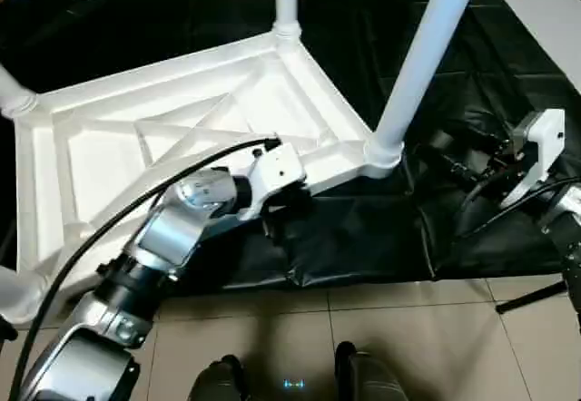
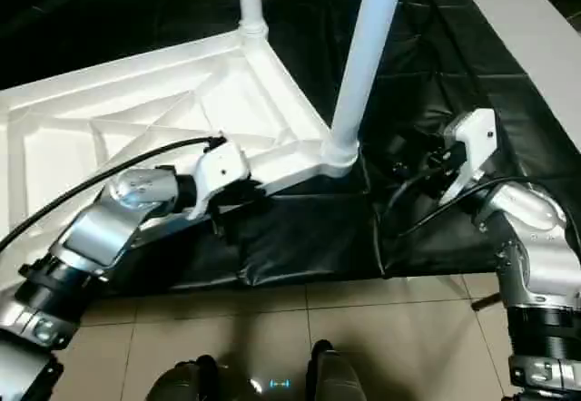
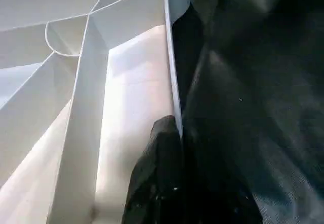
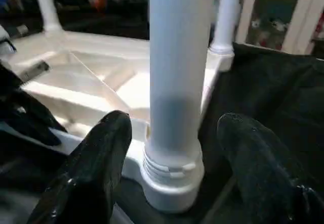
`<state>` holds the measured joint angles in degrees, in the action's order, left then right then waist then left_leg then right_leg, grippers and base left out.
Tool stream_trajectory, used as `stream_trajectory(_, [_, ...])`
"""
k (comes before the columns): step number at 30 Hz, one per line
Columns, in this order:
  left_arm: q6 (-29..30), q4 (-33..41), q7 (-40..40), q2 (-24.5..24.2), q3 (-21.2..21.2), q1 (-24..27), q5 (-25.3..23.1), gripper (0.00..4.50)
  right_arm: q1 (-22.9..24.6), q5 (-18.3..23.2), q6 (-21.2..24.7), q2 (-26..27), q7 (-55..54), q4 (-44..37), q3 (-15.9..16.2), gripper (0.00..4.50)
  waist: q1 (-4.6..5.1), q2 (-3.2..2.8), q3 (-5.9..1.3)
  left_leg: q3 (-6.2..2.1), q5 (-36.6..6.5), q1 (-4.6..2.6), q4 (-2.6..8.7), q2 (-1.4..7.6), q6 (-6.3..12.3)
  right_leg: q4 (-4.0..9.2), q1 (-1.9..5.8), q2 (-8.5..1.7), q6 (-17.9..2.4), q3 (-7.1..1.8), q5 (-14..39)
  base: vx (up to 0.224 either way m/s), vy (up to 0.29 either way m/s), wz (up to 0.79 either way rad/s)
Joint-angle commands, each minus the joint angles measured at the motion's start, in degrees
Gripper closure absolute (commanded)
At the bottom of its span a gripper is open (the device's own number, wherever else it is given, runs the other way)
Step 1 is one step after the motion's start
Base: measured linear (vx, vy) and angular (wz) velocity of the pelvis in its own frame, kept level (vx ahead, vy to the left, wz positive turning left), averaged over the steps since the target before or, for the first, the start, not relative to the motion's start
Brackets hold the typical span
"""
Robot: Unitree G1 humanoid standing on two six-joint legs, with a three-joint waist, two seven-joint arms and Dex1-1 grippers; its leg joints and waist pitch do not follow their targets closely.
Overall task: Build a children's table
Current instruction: Rotate leg to tighten
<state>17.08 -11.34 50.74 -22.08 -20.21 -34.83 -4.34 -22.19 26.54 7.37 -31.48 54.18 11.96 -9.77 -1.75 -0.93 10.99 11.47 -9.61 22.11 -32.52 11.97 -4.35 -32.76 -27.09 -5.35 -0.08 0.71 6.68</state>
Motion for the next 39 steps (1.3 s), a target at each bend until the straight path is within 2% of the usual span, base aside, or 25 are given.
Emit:
stream_trajectory(1, [-0.3,0.3,2.4,-0.8,-2.6,3.3,-0.1,4.50,-0.5,0.8,0.2,0.2,0.9,0.2,-0.1,1.13,0.13,0.94,-4.27,0.21,-11.9,-0.52,3.47,0.08,6.93,3.43,3.94,-0.73,-13.5,-0.52,16.8,0.000,0.000,0.00])
stream_trajectory(2, [0.0,0.8,2.5,-1.0,-2.6,3.7,0.0,4.50,-0.8,0.6,0.2,0.3,1.1,0.5,0.1,1.13,0.15,0.88,-4.28,0.30,-11.8,-0.70,3.45,0.09,6.83,3.50,3.79,-0.67,-13.4,-0.58,16.8,0.000,0.000,0.00])
stream_trajectory(6, [0.1,1.7,2.4,-1.3,-2.6,4.5,-0.1,4.50,-2.3,-1.2,-0.4,0.5,1.5,2.6,1.8,0.76,0.21,0.97,-4.35,0.35,-10.5,-0.70,3.37,0.09,7.15,3.23,3.82,-0.69,-14.0,-0.59,15.0,0.000,0.000,0.00])
stream_trajectory(7, [0.1,1.9,2.3,-1.2,-2.5,4.6,0.0,4.50,-3.0,-2.7,-0.9,0.5,1.8,3.8,3.0,0.76,0.26,0.96,-4.31,0.37,-10.3,-0.68,3.36,0.06,7.19,3.24,3.80,-0.66,-14.2,-0.57,14.9,0.000,0.000,0.00])
stream_trajectory(14, [0.1,2.4,2.4,-0.7,-2.8,4.8,-0.2,4.50,-7.4,-7.0,-3.9,2.4,1.5,11.0,6.3,0.76,0.34,1.07,-4.37,0.48,-8.9,-0.68,3.25,0.03,7.66,2.99,3.86,-0.75,-15.0,-0.61,13.6,0.000,0.000,0.00])
stream_trajectory(21, [0.1,3.0,2.7,-0.9,-2.8,5.1,-0.3,4.50,-11.5,-7.7,-7.1,4.7,-0.3,17.0,6.0,0.76,0.36,1.06,-4.49,0.59,-7.8,-0.78,3.18,0.05,8.28,2.76,3.96,-0.68,-16.0,-0.65,11.8,0.000,0.000,0.00])
stream_trajectory(22, [0.1,3.1,2.7,-1.0,-2.8,5.2,-0.3,4.50,-11.9,-7.6,-7.3,5.0,-0.3,17.4,5.8,1.02,0.37,1.03,-4.49,0.60,-7.8,-0.80,3.16,0.07,8.43,2.71,3.96,-0.69,-16.1,-0.66,11.5,0.000,0.000,0.00])
stream_trajectory(27, [0.2,3.4,2.7,-1.1,-2.7,5.5,-0.4,4.50,-12.5,-7.4,-8.3,5.5,0.9,18.9,5.5,1.27,0.32,1.07,-4.62,0.65,-6.9,-0.80,3.06,0.07,9.12,2.52,4.09,-0.65,-16.7,-0.66,9.9,0.000,0.000,0.00])
stream_trajectory(28, [0.3,3.4,2.8,-1.1,-2.7,5.5,-0.4,4.50,-12.4,-7.3,-8.4,5.5,1.7,19.1,5.4,1.49,0.31,1.02,-4.66,0.65,-7.0,-0.83,3.05,0.10,9.16,2.52,4.10,-0.66,-16.8,-0.66,10.1,0.000,0.000,0.00])
stream_trajectory(31, [0.3,3.5,2.8,-1.1,-2.7,5.6,-0.4,4.50,-12.3,-6.8,-8.8,5.5,2.9,19.5,5.4,1.58,0.31,1.02,-4.61,0.63,-7.3,-0.80,3.08,0.11,9.22,2.58,4.10,-0.69,-16.8,-0.64,10.5,0.000,0.000,0.00])
stream_trajectory(33, [0.3,3.5,2.9,-1.2,-2.8,5.6,-0.5,4.50,-12.2,-6.7,-8.9,5.5,3.2,19.6,5.4,1.89,0.29,0.90,-4.67,0.61,-7.5,-0.87,3.07,0.15,9.10,2.56,4.11,-0.72,-16.9,-0.66,10.7,0.000,0.000,0.00])
stream_trajectory(36, [0.2,3.5,3.0,-1.3,-2.8,5.7,-0.4,4.50,-12.0,-6.3,-8.8,5.5,4.0,19.7,5.2,2.00,0.29,0.88,-4.76,0.61,-7.3,-0.86,3.03,0.14,9.14,2.47,4.16,-0.67,-17.2,-0.64,9.9,0.000,0.000,0.00])
stream_trajectory(39, [0.4,3.8,3.1,-1.3,-2.9,5.8,-0.4,4.50,-11.9,-6.1,-8.7,5.5,4.6,19.7,5.0,2.39,0.22,0.88,-4.87,0.63,-6.6,-0.89,2.97,0.15,9.45,2.35,4.21,-0.66,-17.5,-0.64,9.0,0.000,0.000,0.00])
